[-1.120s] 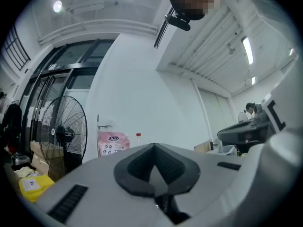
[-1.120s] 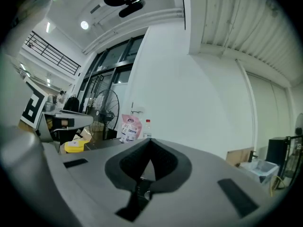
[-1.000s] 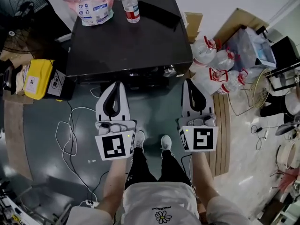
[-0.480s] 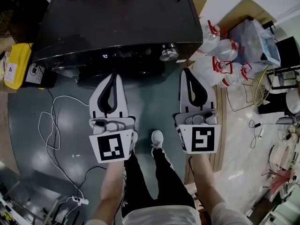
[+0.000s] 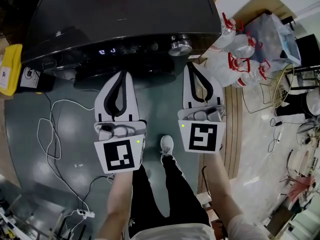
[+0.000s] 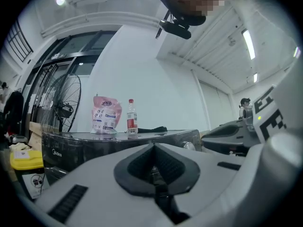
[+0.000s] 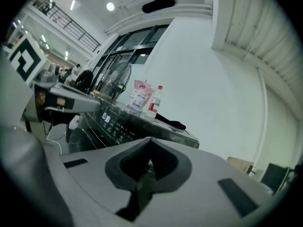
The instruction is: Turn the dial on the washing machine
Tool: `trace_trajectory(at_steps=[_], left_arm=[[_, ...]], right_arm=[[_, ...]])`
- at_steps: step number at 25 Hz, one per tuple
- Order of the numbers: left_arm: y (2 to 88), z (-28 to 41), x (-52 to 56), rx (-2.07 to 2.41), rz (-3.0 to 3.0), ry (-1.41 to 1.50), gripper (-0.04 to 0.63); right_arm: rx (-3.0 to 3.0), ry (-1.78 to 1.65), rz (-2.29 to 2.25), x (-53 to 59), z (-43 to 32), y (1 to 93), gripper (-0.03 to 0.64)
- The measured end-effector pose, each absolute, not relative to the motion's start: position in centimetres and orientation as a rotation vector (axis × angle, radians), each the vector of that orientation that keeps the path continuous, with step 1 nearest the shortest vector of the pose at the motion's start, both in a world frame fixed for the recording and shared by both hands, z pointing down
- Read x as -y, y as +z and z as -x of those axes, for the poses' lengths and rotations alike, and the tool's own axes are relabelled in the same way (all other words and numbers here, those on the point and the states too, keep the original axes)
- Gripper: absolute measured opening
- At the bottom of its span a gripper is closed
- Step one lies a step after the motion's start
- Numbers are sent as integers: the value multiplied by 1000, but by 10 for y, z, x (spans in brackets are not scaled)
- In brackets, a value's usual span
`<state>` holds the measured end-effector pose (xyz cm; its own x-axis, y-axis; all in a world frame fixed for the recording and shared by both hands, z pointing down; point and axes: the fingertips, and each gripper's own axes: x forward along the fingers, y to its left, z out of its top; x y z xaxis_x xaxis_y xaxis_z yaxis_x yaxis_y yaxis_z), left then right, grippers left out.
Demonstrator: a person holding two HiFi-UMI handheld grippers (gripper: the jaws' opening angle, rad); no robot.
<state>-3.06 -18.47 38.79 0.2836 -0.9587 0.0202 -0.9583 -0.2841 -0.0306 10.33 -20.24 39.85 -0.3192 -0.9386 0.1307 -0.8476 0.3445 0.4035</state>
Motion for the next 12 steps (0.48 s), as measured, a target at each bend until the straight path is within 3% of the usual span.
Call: trace_trajectory(at_steps=[5, 7, 12], left_arm=[[398, 28, 187, -1885, 2527, -59, -2], [401, 25, 188, -1886, 2534, -60, -2], [404, 21, 190, -1883, 2544, -75, -2]], right_arm=[[2265, -366, -1459, 210, -96, 412, 8], [2291, -344, -1457, 214, -95, 413, 63], [2347, -280, -1518, 221, -99, 411, 63]])
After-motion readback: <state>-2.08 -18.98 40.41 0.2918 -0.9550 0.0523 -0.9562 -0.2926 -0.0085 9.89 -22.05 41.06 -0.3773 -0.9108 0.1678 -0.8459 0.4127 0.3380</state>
